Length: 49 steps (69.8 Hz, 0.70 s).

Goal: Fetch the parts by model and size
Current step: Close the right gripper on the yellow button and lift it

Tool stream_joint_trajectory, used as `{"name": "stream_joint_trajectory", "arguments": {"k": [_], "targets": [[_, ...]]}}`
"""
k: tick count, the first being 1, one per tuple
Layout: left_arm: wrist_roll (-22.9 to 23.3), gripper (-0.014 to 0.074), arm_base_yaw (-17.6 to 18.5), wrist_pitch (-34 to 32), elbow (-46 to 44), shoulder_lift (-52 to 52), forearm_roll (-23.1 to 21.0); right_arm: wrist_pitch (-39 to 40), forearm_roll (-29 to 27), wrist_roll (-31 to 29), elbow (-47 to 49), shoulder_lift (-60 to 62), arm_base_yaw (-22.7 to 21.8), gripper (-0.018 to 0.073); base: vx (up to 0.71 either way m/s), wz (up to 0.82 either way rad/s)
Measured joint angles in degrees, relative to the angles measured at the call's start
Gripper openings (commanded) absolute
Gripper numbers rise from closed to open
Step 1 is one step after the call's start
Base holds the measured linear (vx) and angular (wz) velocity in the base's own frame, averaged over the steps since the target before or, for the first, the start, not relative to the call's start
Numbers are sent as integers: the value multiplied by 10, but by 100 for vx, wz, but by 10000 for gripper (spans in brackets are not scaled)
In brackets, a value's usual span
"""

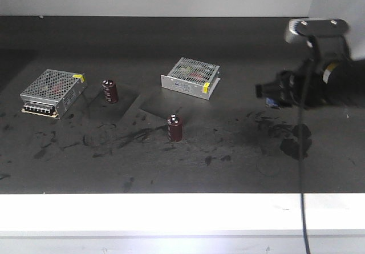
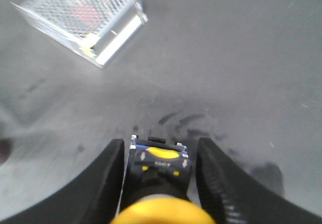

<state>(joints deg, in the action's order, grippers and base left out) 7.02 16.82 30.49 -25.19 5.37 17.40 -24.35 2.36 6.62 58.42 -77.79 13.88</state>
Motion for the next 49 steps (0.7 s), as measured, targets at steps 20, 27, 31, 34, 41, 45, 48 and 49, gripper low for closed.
{"name": "stream_joint_trajectory", "arguments": {"k": [20,27,31,34,41,45,48,49], "targets": [[0,-6,0,0,0,0,0,87,38,0,-144,179,0,-2,0,0],[0,-6,0,0,0,0,0,105,59,0,-181,244,0,-2,0,0],[0,-6,0,0,0,0,0,109,64,0,-201,281,0,-2,0,0],[0,-6,0,0,0,0,0,110,65,0,-215,308,0,-2,0,0],[0,-6,0,0,0,0,0,109,67,0,-251,379,0,-2,0,0],[0,-6,0,0,0,0,0,105,67,0,-271,422,0,-2,0,0],[0,-6,0,0,0,0,0,100,67,0,-285,456,0,-2,0,0],[0,-6,0,0,0,0,0,98,67,0,-289,465,0,-2,0,0]]}}
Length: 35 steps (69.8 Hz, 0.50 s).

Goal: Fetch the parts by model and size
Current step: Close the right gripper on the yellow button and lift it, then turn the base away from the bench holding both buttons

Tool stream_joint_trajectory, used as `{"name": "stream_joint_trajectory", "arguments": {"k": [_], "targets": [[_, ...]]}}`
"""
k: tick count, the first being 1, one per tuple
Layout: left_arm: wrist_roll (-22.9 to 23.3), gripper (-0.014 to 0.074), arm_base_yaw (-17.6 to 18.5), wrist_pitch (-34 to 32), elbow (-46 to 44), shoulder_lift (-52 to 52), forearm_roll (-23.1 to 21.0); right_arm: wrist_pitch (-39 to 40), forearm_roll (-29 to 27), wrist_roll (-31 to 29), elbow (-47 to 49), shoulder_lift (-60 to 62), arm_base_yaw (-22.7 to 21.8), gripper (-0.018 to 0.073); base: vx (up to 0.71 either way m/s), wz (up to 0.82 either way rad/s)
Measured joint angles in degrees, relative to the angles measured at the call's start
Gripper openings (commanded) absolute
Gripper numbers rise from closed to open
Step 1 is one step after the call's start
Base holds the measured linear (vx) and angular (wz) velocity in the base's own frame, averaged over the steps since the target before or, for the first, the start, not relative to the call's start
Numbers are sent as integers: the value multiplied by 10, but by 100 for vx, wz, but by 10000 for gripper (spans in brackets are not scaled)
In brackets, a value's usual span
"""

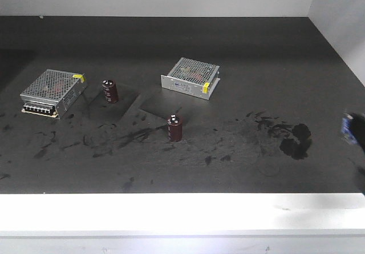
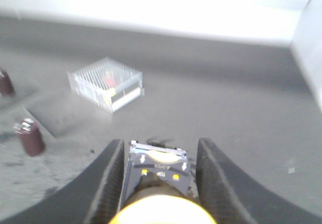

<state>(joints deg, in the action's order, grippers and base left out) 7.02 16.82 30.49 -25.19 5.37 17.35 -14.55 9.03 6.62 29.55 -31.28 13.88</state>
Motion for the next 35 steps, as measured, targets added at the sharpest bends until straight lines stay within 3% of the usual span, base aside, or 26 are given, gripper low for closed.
{"name": "stream_joint_trajectory", "arguments": {"k": [20,35], "targets": [[0,-6,0,0,0,0,0,-77,0,0,-61,156,0,-2,0,0],[0,-6,0,0,0,0,0,-90,0,0,-86,221,0,-2,0,0]]}}
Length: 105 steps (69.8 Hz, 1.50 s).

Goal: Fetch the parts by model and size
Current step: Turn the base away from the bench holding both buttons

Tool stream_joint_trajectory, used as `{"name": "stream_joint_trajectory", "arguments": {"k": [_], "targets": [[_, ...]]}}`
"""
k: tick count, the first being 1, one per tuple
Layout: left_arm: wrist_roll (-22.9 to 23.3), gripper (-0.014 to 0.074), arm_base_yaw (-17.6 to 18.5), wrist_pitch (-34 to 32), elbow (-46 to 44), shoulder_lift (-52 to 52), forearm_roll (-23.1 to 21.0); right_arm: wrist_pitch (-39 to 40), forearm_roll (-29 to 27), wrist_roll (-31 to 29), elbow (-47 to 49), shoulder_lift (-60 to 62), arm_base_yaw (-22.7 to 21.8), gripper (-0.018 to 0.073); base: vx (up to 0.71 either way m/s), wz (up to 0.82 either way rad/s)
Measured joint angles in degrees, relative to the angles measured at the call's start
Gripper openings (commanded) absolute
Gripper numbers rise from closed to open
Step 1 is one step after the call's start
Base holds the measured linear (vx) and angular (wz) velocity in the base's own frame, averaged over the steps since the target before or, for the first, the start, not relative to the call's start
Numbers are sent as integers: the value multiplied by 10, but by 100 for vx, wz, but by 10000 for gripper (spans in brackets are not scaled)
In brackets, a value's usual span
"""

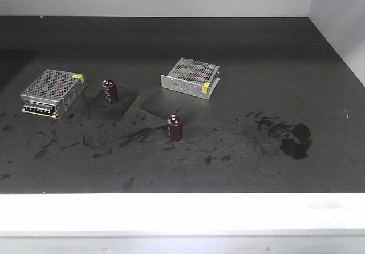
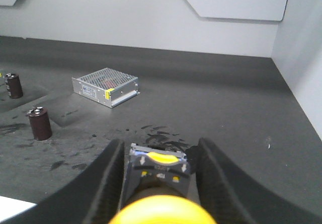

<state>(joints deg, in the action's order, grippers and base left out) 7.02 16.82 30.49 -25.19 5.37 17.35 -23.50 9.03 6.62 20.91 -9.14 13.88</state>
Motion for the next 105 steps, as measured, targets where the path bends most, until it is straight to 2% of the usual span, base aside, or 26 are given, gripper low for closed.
{"name": "stream_joint_trajectory", "arguments": {"k": [105], "targets": [[0,-6,0,0,0,0,0,0,5,0,-9,6,0,-2,0,2]]}}
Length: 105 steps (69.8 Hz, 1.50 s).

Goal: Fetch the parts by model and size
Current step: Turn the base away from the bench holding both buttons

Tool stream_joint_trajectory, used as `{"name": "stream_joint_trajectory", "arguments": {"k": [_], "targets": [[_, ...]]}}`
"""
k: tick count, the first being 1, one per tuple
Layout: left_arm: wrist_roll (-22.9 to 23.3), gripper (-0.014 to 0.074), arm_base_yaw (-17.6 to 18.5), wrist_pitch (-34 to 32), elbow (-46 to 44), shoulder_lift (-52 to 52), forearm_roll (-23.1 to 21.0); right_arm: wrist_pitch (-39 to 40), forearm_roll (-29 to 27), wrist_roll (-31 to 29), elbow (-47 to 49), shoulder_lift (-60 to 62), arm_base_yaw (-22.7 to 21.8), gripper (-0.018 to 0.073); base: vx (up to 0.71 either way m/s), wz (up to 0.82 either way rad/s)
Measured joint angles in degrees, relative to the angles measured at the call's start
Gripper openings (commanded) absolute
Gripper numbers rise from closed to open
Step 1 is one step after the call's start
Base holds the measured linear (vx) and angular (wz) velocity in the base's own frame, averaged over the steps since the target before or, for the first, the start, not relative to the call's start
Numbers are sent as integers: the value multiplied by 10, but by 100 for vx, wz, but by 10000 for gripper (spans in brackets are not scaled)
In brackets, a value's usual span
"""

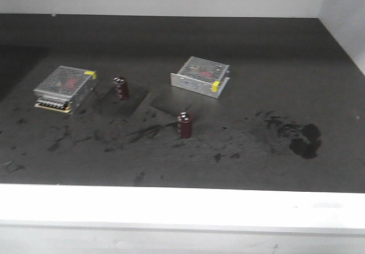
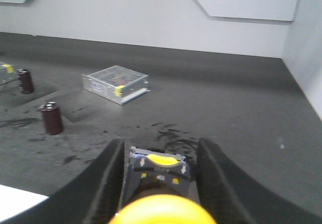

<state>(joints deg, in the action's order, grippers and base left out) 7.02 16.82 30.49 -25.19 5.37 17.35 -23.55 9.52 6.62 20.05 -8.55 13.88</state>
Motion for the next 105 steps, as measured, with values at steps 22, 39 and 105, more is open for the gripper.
{"name": "stream_joint_trajectory", "arguments": {"k": [22,39,105], "targets": [[0,-6,0,0,0,0,0,0,0,0,0,0,0,-2,-9,33],[0,-6,0,0,0,0,0,0,0,0,0,0,0,-2,-13,46],[0,-6,0,0,0,0,0,0,0,0,0,0,0,-2,-16,68]]}}
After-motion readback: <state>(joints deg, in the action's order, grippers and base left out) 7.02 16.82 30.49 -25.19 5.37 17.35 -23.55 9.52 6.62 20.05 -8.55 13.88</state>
